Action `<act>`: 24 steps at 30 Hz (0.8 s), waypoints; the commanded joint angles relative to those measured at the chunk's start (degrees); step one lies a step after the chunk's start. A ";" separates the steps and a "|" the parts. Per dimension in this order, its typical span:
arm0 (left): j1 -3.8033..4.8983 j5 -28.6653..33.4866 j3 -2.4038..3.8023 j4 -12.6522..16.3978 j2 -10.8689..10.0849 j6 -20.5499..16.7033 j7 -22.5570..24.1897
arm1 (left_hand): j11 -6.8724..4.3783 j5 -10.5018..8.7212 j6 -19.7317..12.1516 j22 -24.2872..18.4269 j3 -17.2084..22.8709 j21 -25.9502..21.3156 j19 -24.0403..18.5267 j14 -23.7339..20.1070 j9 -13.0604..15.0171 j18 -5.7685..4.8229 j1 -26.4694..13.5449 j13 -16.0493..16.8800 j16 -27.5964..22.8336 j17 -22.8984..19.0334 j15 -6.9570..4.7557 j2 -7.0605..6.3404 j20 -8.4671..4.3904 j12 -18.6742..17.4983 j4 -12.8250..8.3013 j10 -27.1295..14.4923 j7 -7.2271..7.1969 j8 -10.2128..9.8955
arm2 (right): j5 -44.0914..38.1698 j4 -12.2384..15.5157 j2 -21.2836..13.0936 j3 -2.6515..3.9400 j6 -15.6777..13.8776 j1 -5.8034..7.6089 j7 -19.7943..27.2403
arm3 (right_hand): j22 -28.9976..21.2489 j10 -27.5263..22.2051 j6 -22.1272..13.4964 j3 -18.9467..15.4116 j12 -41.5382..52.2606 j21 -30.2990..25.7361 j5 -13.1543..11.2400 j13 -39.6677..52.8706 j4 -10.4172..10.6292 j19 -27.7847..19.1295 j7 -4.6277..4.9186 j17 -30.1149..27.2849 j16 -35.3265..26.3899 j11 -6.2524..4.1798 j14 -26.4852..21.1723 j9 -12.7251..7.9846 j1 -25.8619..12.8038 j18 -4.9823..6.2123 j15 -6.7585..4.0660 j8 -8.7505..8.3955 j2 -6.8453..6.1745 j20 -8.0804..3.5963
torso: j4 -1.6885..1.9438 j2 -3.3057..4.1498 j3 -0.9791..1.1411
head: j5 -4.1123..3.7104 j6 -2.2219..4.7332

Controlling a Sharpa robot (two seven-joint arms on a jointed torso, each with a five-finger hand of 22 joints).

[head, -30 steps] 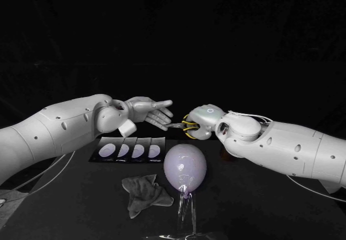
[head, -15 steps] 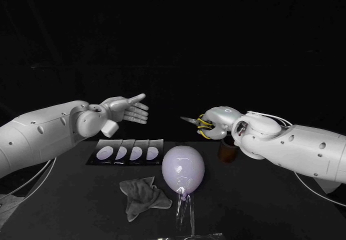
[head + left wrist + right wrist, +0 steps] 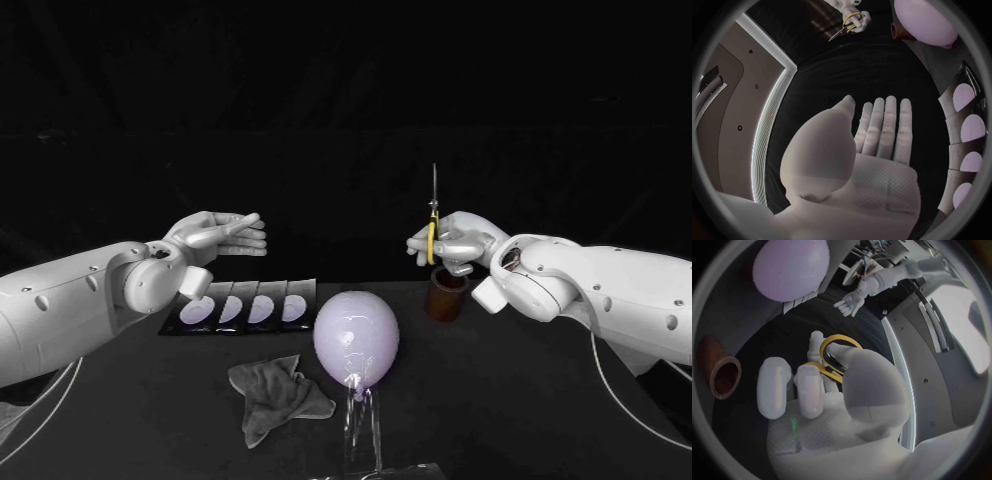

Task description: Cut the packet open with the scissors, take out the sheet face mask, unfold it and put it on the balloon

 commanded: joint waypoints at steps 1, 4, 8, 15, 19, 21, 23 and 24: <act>-0.73 1.73 0.07 1.66 -0.97 -2.93 6.43 | 0.09 -0.06 0.78 -0.08 1.36 0.31 0.53 0.08 -0.49 0.85 2.34 -0.37 0.39 0.24 -0.16 0.00 -0.27 -0.63 0.14 0.76 0.21 -0.83 | 19.46 1.01 -0.90 -0.13 6.20 -0.62 4.40 | 5.23 10.70 0.58 -0.83 7.52 -0.57 0.06 -1.27 -0.44 -0.18 0.54 0.80 -0.27 -2.35 3.45 -0.49 1.79 0.24 0.49 -0.93 1.10 0.58 | -0.13 0.12 0.13 | -0.75 -0.05; -1.48 1.76 0.06 2.95 -1.91 -3.40 7.22 | -0.01 -0.04 1.22 -0.10 2.54 0.31 0.60 -0.03 -0.71 0.85 3.96 -0.49 0.43 0.32 -0.21 0.08 -0.34 -0.94 -0.04 0.98 0.16 -1.06 | 22.60 2.05 -1.84 -0.24 4.51 -1.52 4.72 | 4.98 15.83 0.76 -1.30 18.30 -0.98 0.10 9.36 -0.89 -0.36 0.27 0.61 -0.42 -2.57 3.40 -0.94 2.34 0.37 0.32 -1.84 1.08 0.52 | -0.04 0.17 0.19 | -1.43 -0.06; -2.26 1.73 0.06 4.59 -3.02 -3.86 7.88 | 0.03 -0.04 1.51 -0.12 3.40 0.32 0.67 -0.05 -0.94 0.84 4.66 -0.56 0.50 0.42 -0.18 -0.04 -0.39 -1.27 0.28 1.16 0.25 -1.35 | 24.34 3.83 -3.08 -0.32 -0.79 -2.57 4.57 | 5.54 21.30 5.43 -3.81 51.92 -0.51 0.45 45.26 -4.37 0.09 -1.69 11.89 4.50 -3.83 5.59 1.01 3.51 0.24 -0.55 1.14 -3.45 0.05 | -0.02 0.23 0.28 | -1.78 0.01; -2.82 1.15 0.05 6.42 -4.38 -4.59 8.44 | 0.06 -0.04 1.83 -0.13 4.31 0.34 0.75 -0.07 -1.17 0.84 5.24 -0.60 0.59 0.53 -0.17 -0.30 -0.44 -1.60 0.67 1.38 0.31 -1.64 | 22.45 7.20 -4.69 -0.36 -9.03 -3.95 2.71 | 5.35 22.12 9.92 -9.60 60.96 -1.13 0.14 55.42 -4.62 -0.28 -4.17 15.05 5.78 -5.87 6.16 15.22 -0.17 0.35 -2.06 16.30 -7.88 -1.59 | -0.02 0.16 0.20 | -2.21 -0.30; -2.91 0.80 0.05 6.67 -4.61 -4.87 8.53 | 0.06 -0.04 1.98 -0.13 4.80 0.36 0.79 -0.07 -1.27 0.84 5.60 -0.60 0.63 0.58 -0.18 -0.44 -0.48 -1.75 0.77 1.48 0.32 -1.77 | 21.08 8.79 -5.16 -0.36 -12.21 -4.38 1.07 | 6.75 22.12 22.82 -13.22 60.96 0.33 0.09 55.42 -0.97 0.69 -6.07 15.05 5.78 -7.56 6.16 36.33 -3.66 -0.02 -3.33 49.98 -5.35 -2.57 | 0.01 0.09 0.20 | -2.11 -0.61; -2.93 0.62 0.05 6.76 -4.67 -4.96 8.54 | 0.06 -0.04 1.98 -0.13 4.80 0.36 0.79 -0.07 -1.27 0.84 5.60 -0.60 0.63 0.58 -0.18 -0.44 -0.48 -1.75 0.77 1.48 0.32 -1.77 | 20.61 9.48 -5.34 -0.36 -12.38 -4.53 0.35 | 7.69 22.12 24.72 -13.21 60.96 1.45 0.02 55.42 0.49 1.51 -6.73 15.05 5.78 -8.05 6.16 39.31 -3.92 -0.30 -3.83 54.99 -2.79 -3.10 | 0.01 0.10 0.19 | -2.15 -0.69; -2.95 0.45 0.05 6.86 -4.71 -5.03 8.53 | 0.06 -0.04 1.98 -0.13 4.80 0.36 0.79 -0.07 -1.27 0.84 5.60 -0.60 0.63 0.58 -0.18 -0.44 -0.48 -1.75 0.77 1.48 0.32 -1.77 | 19.79 10.30 -5.52 -0.36 -11.85 -4.68 -0.62 | 8.29 22.12 25.27 -12.92 60.96 2.19 0.02 55.42 2.72 2.04 -6.92 15.05 5.78 -8.23 6.16 40.15 -5.28 -0.50 -4.03 56.39 0.17 -3.33 | 0.01 0.11 0.16 | -2.12 -0.69; -2.95 0.38 0.05 6.88 -4.70 -5.05 8.52 | 0.06 -0.04 2.16 -0.13 5.23 0.38 0.83 -0.07 -1.35 0.83 5.81 -0.60 0.68 0.63 -0.18 -0.59 -0.50 -1.87 0.94 1.61 0.34 -1.87 | 19.49 10.55 -5.55 -0.36 -11.60 -4.73 -0.98 | 8.48 22.12 25.41 -12.97 60.96 2.41 0.02 55.42 3.63 2.19 -7.04 15.05 5.78 -8.35 6.16 40.47 -5.80 -0.56 -4.13 56.84 1.14 -3.45 | -0.02 0.11 0.15 | -2.08 -0.77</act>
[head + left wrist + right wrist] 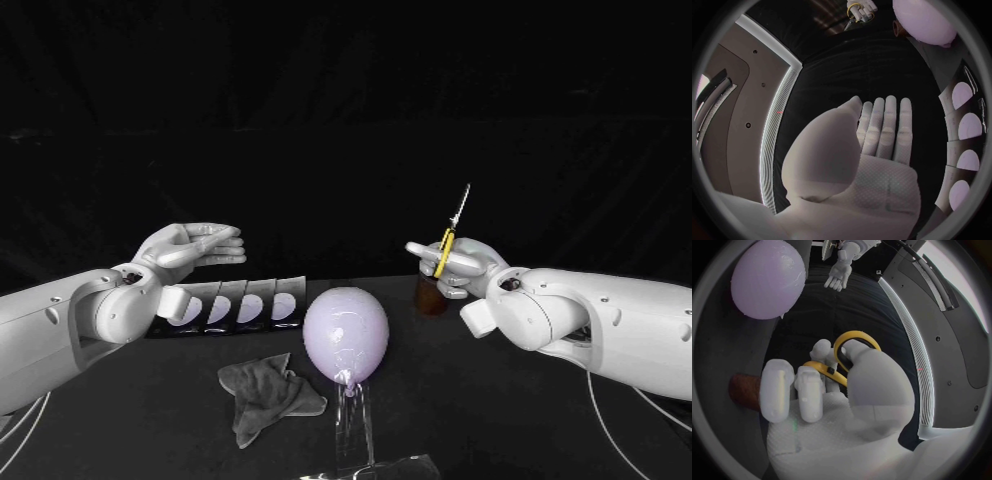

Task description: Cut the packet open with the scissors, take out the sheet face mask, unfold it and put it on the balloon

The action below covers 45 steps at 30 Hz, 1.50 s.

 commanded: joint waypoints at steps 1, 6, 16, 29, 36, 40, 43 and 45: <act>0.02 -0.51 0.07 0.24 0.06 -0.71 1.46 | 0.13 -0.04 0.54 -0.07 0.69 0.39 0.36 -0.15 -0.15 0.89 0.60 -0.09 0.24 0.12 -0.12 -0.16 -0.02 -0.40 0.01 0.46 -0.05 -0.34 | -2.14 1.02 -0.12 0.05 -1.45 -0.15 -2.58 | 8.68 18.94 14.55 0.01 60.11 0.65 -0.25 14.91 2.94 0.70 -4.54 15.10 -0.14 -6.90 5.57 12.32 -1.96 -0.13 -1.06 24.13 4.88 -0.27 | -0.02 -0.02 -0.04 | 0.08 -0.15; 0.01 -0.76 0.07 0.19 0.09 -0.77 1.38 | 0.12 -0.04 0.66 -0.07 0.95 0.41 0.39 -0.14 -0.19 0.89 0.72 -0.09 0.27 0.15 -0.12 -0.24 -0.04 -0.45 0.11 0.55 -0.05 -0.39 | -3.82 1.86 -0.22 0.05 -0.05 -0.28 -4.16 | 9.30 18.94 15.28 -0.80 60.11 1.36 -0.24 14.91 6.62 1.21 -4.88 15.10 -0.14 -7.22 5.57 12.84 -4.30 -0.33 -1.35 25.69 7.53 -0.60 | 0.04 -0.03 -0.08 | 0.00 -0.37; -0.32 -7.18 0.06 -0.47 0.25 -1.59 1.97 | 0.28 -0.04 0.50 -0.08 1.59 0.41 0.41 -0.28 -0.47 0.87 1.15 -0.15 0.27 0.23 -0.05 -1.30 -0.07 -0.81 0.26 0.29 0.09 -0.90 | -2.29 2.60 -0.58 0.05 4.68 -0.39 -1.89 | 8.62 18.94 11.57 -0.90 60.11 0.24 -0.19 14.91 4.56 0.40 -4.92 15.10 -0.14 -7.29 5.57 11.17 -2.21 -0.05 -1.49 20.95 7.96 -0.83 | 0.03 -0.03 -0.05 | 5.07 -1.21; -3.83 -24.52 0.06 0.44 -0.56 -10.51 5.25 | 1.73 -0.07 -2.12 -0.57 2.40 -1.18 -2.28 -3.08 -1.89 0.50 1.81 -0.19 -1.24 -0.14 1.30 -4.58 0.95 -0.92 0.27 -5.12 0.96 -3.46 | 0.32 3.85 -1.90 0.06 5.89 -0.41 0.95 | 8.07 18.94 1.21 -0.44 60.11 -0.89 -0.19 14.91 2.13 -0.31 -4.14 15.10 -0.14 -6.65 5.57 5.14 0.32 0.19 -1.03 3.54 7.74 -0.49 | 0.08 -0.04 -0.08 | 12.81 -3.31; -5.84 -25.83 0.07 -2.70 -0.53 -15.40 3.05 | 1.92 -0.08 -2.14 -0.50 1.89 -1.69 -3.16 -3.49 -2.10 0.66 0.67 -0.08 -1.60 -0.24 1.51 -5.13 1.37 -0.71 1.03 -5.09 1.40 -3.70 | 0.07 3.92 -2.02 0.05 5.74 -0.41 1.04 | 8.04 18.94 -0.22 -0.48 60.11 -1.02 -0.20 14.91 1.96 -0.36 -3.93 15.10 -0.14 -6.48 5.57 3.76 0.47 0.22 -0.89 -0.03 7.70 -0.37 | 0.13 -0.02 -0.15 | 17.29 -4.23; -6.29 -25.85 0.18 -7.39 0.01 -15.38 0.26 | 2.01 -0.09 -2.33 -0.34 0.44 -1.53 -2.91 -3.41 -2.23 0.82 -1.32 -0.04 -1.62 -0.21 1.56 -5.90 1.44 -0.63 2.03 -5.04 1.58 -3.90 | -0.36 3.83 -2.06 0.05 5.59 -0.41 1.07 | 8.05 18.94 -0.27 -0.50 60.11 -1.03 -0.21 14.91 1.91 -0.36 -3.91 15.10 -0.14 -6.45 5.57 3.64 0.50 0.22 -0.87 -0.32 7.66 -0.36 | 0.10 0.00 -0.17 | 18.81 -4.67; -6.41 -26.71 0.26 -11.85 0.85 -13.98 -1.53 | 3.07 -0.07 -4.49 -0.70 -2.18 -3.07 -5.60 -6.76 -2.75 0.14 -3.19 -0.26 -3.52 -0.98 2.74 -6.18 1.97 -1.02 2.17 -7.94 0.87 -5.09 | -0.69 3.73 -2.03 0.05 5.43 -0.41 1.06 | 8.08 18.94 -0.36 -0.52 60.11 -0.99 -0.22 14.91 1.87 -0.33 -3.89 15.10 -0.14 -6.44 5.57 3.52 0.52 0.21 -0.86 -0.62 7.61 -0.34 | 0.03 -0.01 -0.12 | 19.58 -4.85; -6.45 -27.78 0.29 -14.98 1.56 -13.66 -2.44 | 3.09 -0.09 -4.55 -0.69 -3.58 -4.29 -7.75 -7.17 -2.75 -0.45 -3.24 -0.14 -3.70 -1.18 2.82 -5.62 2.08 -0.73 2.02 -8.55 1.45 -5.09 | -0.93 3.71 -2.04 0.05 5.33 -0.41 1.05 | 8.08 18.94 -0.36 -0.52 60.11 -0.99 -0.22 14.91 1.87 -0.33 -3.89 15.10 -0.14 -6.44 5.57 3.52 0.52 0.21 -0.86 -0.62 7.61 -0.34 | 0.01 0.03 -0.10 | 20.00 -5.06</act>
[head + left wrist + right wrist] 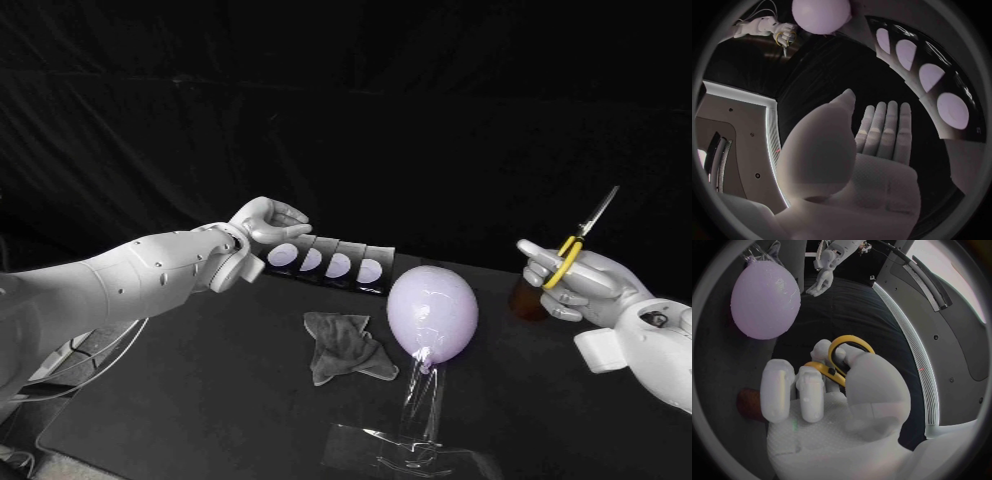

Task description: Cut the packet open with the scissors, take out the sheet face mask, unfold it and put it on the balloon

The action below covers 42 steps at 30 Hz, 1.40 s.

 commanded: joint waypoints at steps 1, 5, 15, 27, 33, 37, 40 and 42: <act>-0.02 -3.15 0.13 -4.25 1.10 -0.25 -3.84 | 0.20 -0.08 -0.41 -0.03 -1.75 -1.33 -2.37 -0.81 -0.06 -0.78 -0.11 0.04 -0.44 -0.32 0.23 0.60 0.12 0.33 -0.12 -0.83 0.39 -0.09 | -0.91 0.01 0.00 0.04 0.82 0.00 1.13 | 8.08 18.75 1.62 0.03 59.89 -0.31 -0.24 15.06 -0.33 -0.20 -1.91 15.08 -0.19 -6.21 5.67 2.24 1.97 0.57 0.02 -0.36 2.24 0.20 | -0.09 0.07 0.07 | 1.10 -0.42; -0.04 -5.06 0.17 -9.98 2.83 0.37 -6.99 | 0.28 -0.10 -0.59 0.09 -3.08 -1.56 -2.85 -1.30 -0.10 -0.91 -0.13 0.05 -0.71 -0.55 0.38 0.95 0.13 0.38 -0.02 -1.04 0.53 -0.15 | -1.23 0.03 -0.05 0.04 0.79 0.00 1.12 | 8.08 18.75 1.62 0.03 59.89 -0.31 -0.24 15.06 -0.33 -0.20 -1.91 15.08 -0.19 -6.21 5.67 2.24 1.97 0.57 0.02 -0.36 2.24 0.20 | -0.02 0.11 0.04 | 1.26 -0.59; -0.09 -13.72 0.20 -23.37 9.77 3.41 -16.47 | 1.28 0.04 -4.13 0.41 -20.50 -1.02 -1.99 -2.12 -0.64 -0.55 -3.25 0.07 -0.96 -1.03 1.04 1.07 0.11 0.49 0.68 -3.58 0.44 -1.71 | -1.99 0.01 -0.28 0.04 0.78 0.00 1.14 | 8.05 18.75 1.83 -0.01 59.89 -0.37 -0.24 15.06 -0.40 -0.23 -1.89 15.08 -0.19 -6.18 5.67 2.26 2.02 0.58 0.04 -0.26 2.16 0.22 | -0.17 0.09 0.08 | 1.39 -0.90; -0.76 -19.45 0.36 -34.97 17.62 4.22 -23.85 | 2.83 0.50 -11.62 -0.04 -25.15 -2.47 -4.95 -6.44 -2.42 -1.92 -5.88 -0.01 -2.49 -1.92 2.55 -4.32 0.20 0.16 0.96 -9.21 2.83 -4.40 | -2.90 0.39 -0.55 0.05 0.92 0.01 1.09 | 8.06 18.75 1.92 -0.04 59.89 -0.37 -0.25 15.06 -0.44 -0.22 -1.88 15.08 -0.19 -6.17 5.67 2.26 2.03 0.58 0.05 -0.25 2.10 0.23 | -0.40 0.31 0.07 | 1.66 -1.22; -1.11 -21.10 0.38 -37.15 19.47 3.68 -22.12 | 3.62 0.57 -11.32 -0.71 -24.94 -4.82 -13.42 -9.02 -1.93 -3.41 -4.79 0.12 -3.05 -2.27 3.36 -4.21 0.28 0.45 0.73 -11.23 2.14 -3.93 | -3.24 0.42 -0.51 0.05 0.95 0.01 1.09 | 8.06 18.75 1.92 -0.04 59.89 -0.37 -0.25 15.06 -0.44 -0.22 -1.88 15.08 -0.19 -6.17 5.67 2.26 2.03 0.58 0.05 -0.25 2.10 0.23 | -0.33 0.20 0.13 | 1.69 -1.45; -1.34 -23.05 0.33 -37.07 19.66 3.47 -16.15 | 3.87 0.31 -10.51 -1.43 -24.00 -7.23 -23.31 -12.33 -1.37 -5.41 -2.05 0.12 -3.97 -3.07 4.12 -3.05 0.20 0.64 0.85 -12.38 0.18 -3.25 | -3.44 0.38 -0.44 0.05 0.99 0.00 1.08 | 8.06 18.75 1.92 -0.04 59.89 -0.37 -0.25 15.06 -0.44 -0.22 -1.88 15.08 -0.19 -6.17 5.67 2.26 2.03 0.58 0.05 -0.25 2.10 0.23 | -0.32 0.16 0.13 | 1.69 -1.48; -1.66 -26.21 0.29 -36.43 19.27 3.06 -10.22 | 0.88 0.21 -14.69 -1.67 -23.41 -8.02 -27.43 -27.42 -2.68 -5.81 1.45 -0.13 -6.58 -8.64 5.15 -2.60 0.23 -0.05 0.81 -16.61 -2.04 -4.50 | -3.52 0.35 -0.47 0.05 1.01 0.00 1.07 | 8.07 18.75 2.02 -0.07 59.89 -0.35 -0.25 15.06 -0.48 -0.21 -1.87 15.08 -0.19 -6.16 5.67 2.26 2.05 0.58 0.06 -0.21 2.03 0.24 | -0.34 0.18 0.12 | 1.66 -1.42; -1.84 -28.87 0.26 -36.06 18.95 2.85 -6.94 | -0.03 0.23 -16.16 -1.64 -23.48 -7.98 -27.88 -29.35 -3.16 -6.02 2.50 -0.27 -6.61 -9.37 4.74 -2.61 0.25 -0.13 0.81 -20.13 -3.02 -4.92 | -3.56 0.31 -0.48 0.06 1.01 0.00 1.05 | 8.07 18.75 2.02 -0.07 59.89 -0.35 -0.25 15.06 -0.48 -0.21 -1.87 15.08 -0.19 -6.16 5.67 2.26 2.05 0.58 0.06 -0.21 2.03 0.24 | -0.27 0.19 0.07 | 1.47 -1.39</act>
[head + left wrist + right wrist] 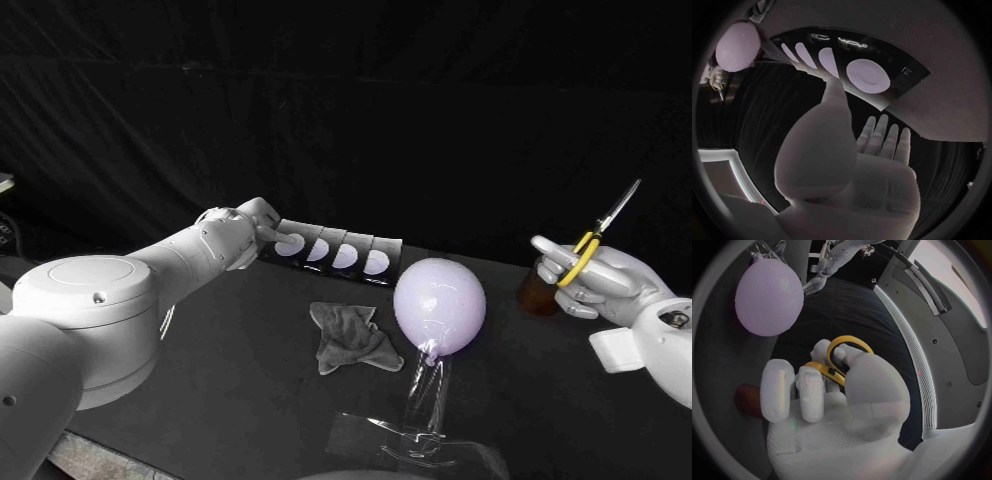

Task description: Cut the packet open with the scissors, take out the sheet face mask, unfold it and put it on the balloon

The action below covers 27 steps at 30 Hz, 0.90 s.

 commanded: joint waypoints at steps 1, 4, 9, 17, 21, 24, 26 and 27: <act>-0.17 -7.84 -0.02 0.62 -0.36 -0.40 11.27 | -2.45 -0.17 -5.45 -0.23 -0.51 -0.42 -2.94 -6.56 -2.04 -1.21 3.55 -1.00 -0.58 -2.37 -2.45 -1.38 -0.21 -0.99 -0.30 -12.82 -1.98 -1.77 | -0.94 0.00 0.02 0.04 1.00 0.01 0.84 | 8.06 18.75 2.23 0.11 59.89 -0.34 -0.26 15.05 -0.34 -0.11 -1.66 15.05 0.03 -6.16 5.57 2.26 1.57 0.62 -0.06 0.23 1.60 0.14 | 0.06 0.00 -0.06 | -0.21 0.10; -0.29 -11.37 -0.06 0.86 -0.71 -0.15 14.19 | -3.76 -0.02 -8.10 -0.45 -1.78 -0.62 -5.52 -10.49 -3.01 -1.29 4.24 -1.52 -0.97 -3.86 -2.85 -2.13 -0.19 -1.76 0.10 -20.40 -2.59 -2.64 | -1.00 -0.07 0.04 0.04 1.00 0.01 0.83 | 8.05 18.75 2.26 0.08 59.89 -0.36 -0.26 15.05 -0.41 -0.12 -1.66 15.05 0.03 -6.15 5.57 2.23 1.62 0.63 -0.06 0.14 1.52 0.15 | 0.02 0.04 -0.07 | -0.18 0.15; -0.41 -16.13 -0.20 1.00 -0.94 3.00 17.23 | -7.10 -0.03 -11.52 -0.74 -2.53 -0.89 -9.02 -16.20 -4.22 -1.20 4.49 -1.93 -1.46 -6.12 -4.39 -2.57 -0.56 -2.18 -0.16 -26.64 -4.00 -3.73 | -1.23 -0.12 0.11 0.04 0.97 0.01 0.80 | 8.05 18.75 2.33 0.06 59.89 -0.37 -0.26 15.05 -0.48 -0.12 -1.65 15.05 0.03 -6.14 5.57 2.22 1.67 0.63 -0.05 0.12 1.45 0.16 | -0.08 0.24 -0.15 | -0.13 0.15; -0.66 -16.26 -0.32 0.83 -0.51 5.87 19.07 | -6.35 -0.01 -11.91 -0.67 -2.51 -0.77 -9.79 -16.48 -4.27 -0.71 -1.81 -1.86 -1.20 -6.13 -5.24 -2.68 -0.93 -2.04 0.31 -27.56 -2.59 -3.75 | -1.58 -0.06 0.26 0.04 0.99 0.01 0.72 | 8.05 18.75 2.33 0.06 59.89 -0.37 -0.26 15.05 -0.48 -0.12 -1.65 15.05 0.03 -6.14 5.57 2.22 1.67 0.63 -0.05 0.12 1.45 0.16 | -0.23 0.67 -0.24 | 0.03 0.25; -0.87 -15.41 -0.34 0.75 -0.23 6.52 19.68 | -4.10 -0.12 -13.88 -0.50 2.02 -0.55 -9.29 -15.46 -5.06 -0.10 -15.96 -1.80 -0.88 -5.68 -6.06 2.54 -1.27 -1.97 0.26 -27.25 -0.19 -4.36 | -1.71 0.02 0.25 0.04 1.02 0.01 0.70 | 8.06 18.75 2.36 0.08 59.89 -0.37 -0.26 15.05 -0.51 -0.11 -1.65 15.05 0.03 -6.14 5.57 2.18 1.70 0.63 -0.04 0.03 1.48 0.17 | -0.29 0.84 -0.29 | -0.04 0.36; -1.14 -14.96 -0.37 0.76 -0.12 6.70 20.13 | -3.15 -0.48 -14.12 -0.25 7.17 -0.16 -8.15 -14.11 -5.16 0.70 -19.43 -1.79 -0.48 -5.12 -5.73 8.25 -1.56 -1.96 0.14 -27.05 0.84 -4.41 | -1.76 0.08 0.23 0.05 1.00 0.01 0.70 | 8.07 18.75 2.45 0.11 59.89 -0.36 -0.25 15.05 -0.47 -0.10 -1.63 15.05 0.03 -6.13 5.57 2.18 1.69 0.62 -0.03 0.03 1.60 0.18 | -0.37 0.90 -0.30 | 0.03 0.42; -1.29 -14.62 -0.38 0.78 -0.10 6.61 20.37 | -2.58 -0.30 -14.37 -0.09 12.49 0.13 -7.43 -13.20 -5.29 1.46 -21.10 -1.76 -0.21 -4.80 -5.56 16.09 -1.82 -1.92 -0.29 -26.76 1.47 -4.46 | -1.79 0.12 0.19 0.05 1.00 0.01 0.70 | 8.07 18.75 2.45 0.11 59.89 -0.36 -0.25 15.05 -0.47 -0.10 -1.63 15.05 0.03 -6.13 5.57 2.18 1.69 0.62 -0.03 0.03 1.60 0.18 | -0.32 0.88 -0.29 | -0.09 0.42; -1.36 -14.40 -0.39 0.80 -0.11 6.51 20.50 | -2.39 -0.48 -14.23 -0.07 13.83 0.18 -7.36 -12.98 -5.24 1.76 -21.63 -1.74 -0.17 -4.73 -5.53 18.81 -1.84 -1.89 -0.22 -26.51 1.68 -4.40 | -1.83 0.15 0.17 0.05 1.01 0.01 0.70 | 8.06 18.75 2.53 0.14 59.89 -0.38 -0.24 15.05 -0.44 -0.11 -1.63 15.05 0.03 -6.12 5.57 2.19 1.69 0.63 -0.03 0.08 1.69 0.19 | -0.29 0.86 -0.28 | -0.15 0.41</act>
